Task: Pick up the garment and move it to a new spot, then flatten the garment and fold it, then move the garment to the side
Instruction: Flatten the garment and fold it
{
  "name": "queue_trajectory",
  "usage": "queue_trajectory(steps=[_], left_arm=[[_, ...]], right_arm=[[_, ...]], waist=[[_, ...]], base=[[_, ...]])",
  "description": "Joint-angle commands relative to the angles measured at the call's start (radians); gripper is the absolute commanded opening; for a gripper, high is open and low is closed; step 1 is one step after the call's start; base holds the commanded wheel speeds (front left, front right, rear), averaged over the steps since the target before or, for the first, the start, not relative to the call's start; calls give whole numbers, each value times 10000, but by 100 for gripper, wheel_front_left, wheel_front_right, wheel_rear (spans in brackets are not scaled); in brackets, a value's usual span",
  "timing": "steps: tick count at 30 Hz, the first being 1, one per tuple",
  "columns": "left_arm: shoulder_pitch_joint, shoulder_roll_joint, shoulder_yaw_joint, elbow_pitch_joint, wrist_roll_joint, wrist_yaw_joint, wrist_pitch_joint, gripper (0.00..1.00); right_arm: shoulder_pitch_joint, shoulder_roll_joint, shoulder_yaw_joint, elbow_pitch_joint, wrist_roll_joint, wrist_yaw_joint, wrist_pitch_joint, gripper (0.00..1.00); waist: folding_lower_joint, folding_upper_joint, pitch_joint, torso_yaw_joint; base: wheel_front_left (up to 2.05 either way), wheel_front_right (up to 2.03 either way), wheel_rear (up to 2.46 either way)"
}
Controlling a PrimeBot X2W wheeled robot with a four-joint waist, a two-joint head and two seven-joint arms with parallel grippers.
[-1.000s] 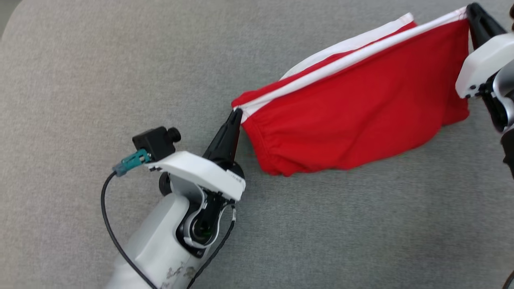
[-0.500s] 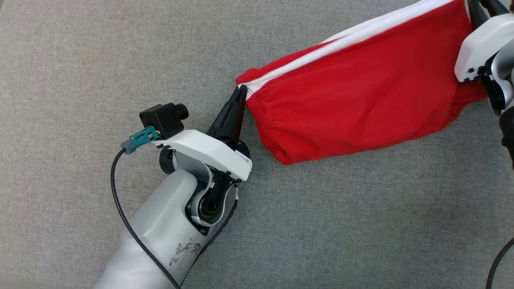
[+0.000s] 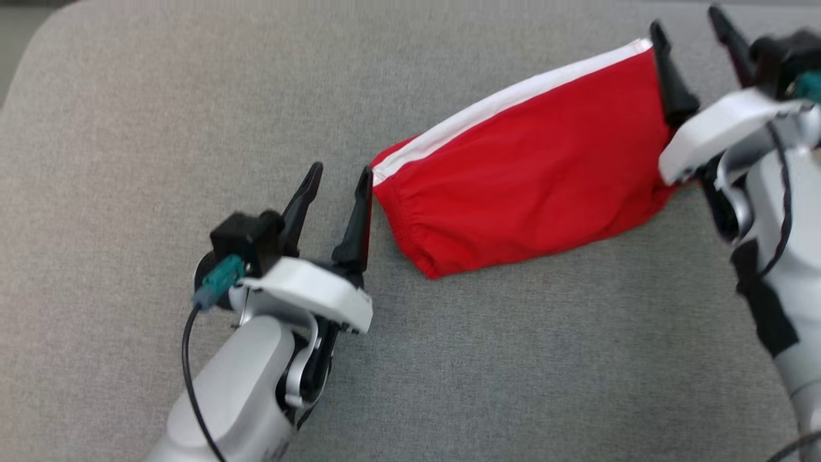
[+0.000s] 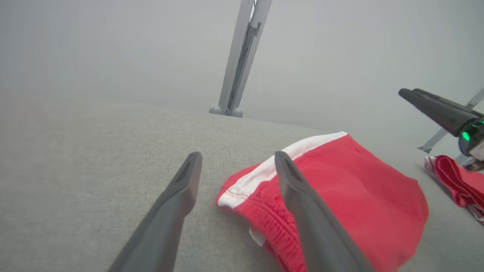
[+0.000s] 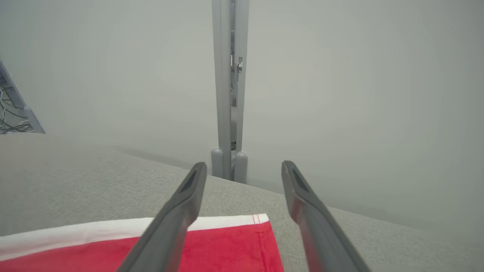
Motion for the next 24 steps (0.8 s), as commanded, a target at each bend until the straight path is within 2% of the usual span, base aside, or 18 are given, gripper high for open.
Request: queue_trajectory(steps=[1,7,12,18,24], left_arm=[[580,172,256,-423,533,225,-39,100],[2403,453,1010,-2115,2236,844,-41,100],[3798,278,1612,-3026,3065,1125,-42,100],[4925,-81,2115,-3574,3667,1199,-43,100],[5400,-325,2438,-3871,4176,1086,-43,100]], right_arm=[[655,82,-52,-534,115,-7,-37,100],[2701,564,-314,-2186,192,-7,-39,100],[4018,831,-318,-2956,310,-7,-42,100],[5251,903,-835,-3778,448,-6,-41,100],[6053,1031,-1513,-4146,834,-6,-40,100]], waist=[[0,0,-639,-247],[0,0,-1622,-551],[0,0,-2268,-632],[0,0,-2639,-376],[0,0,-2664,-119]], base=[[0,0,0],[0,0,0],[0,0,0],[0,0,0],[0,0,0]])
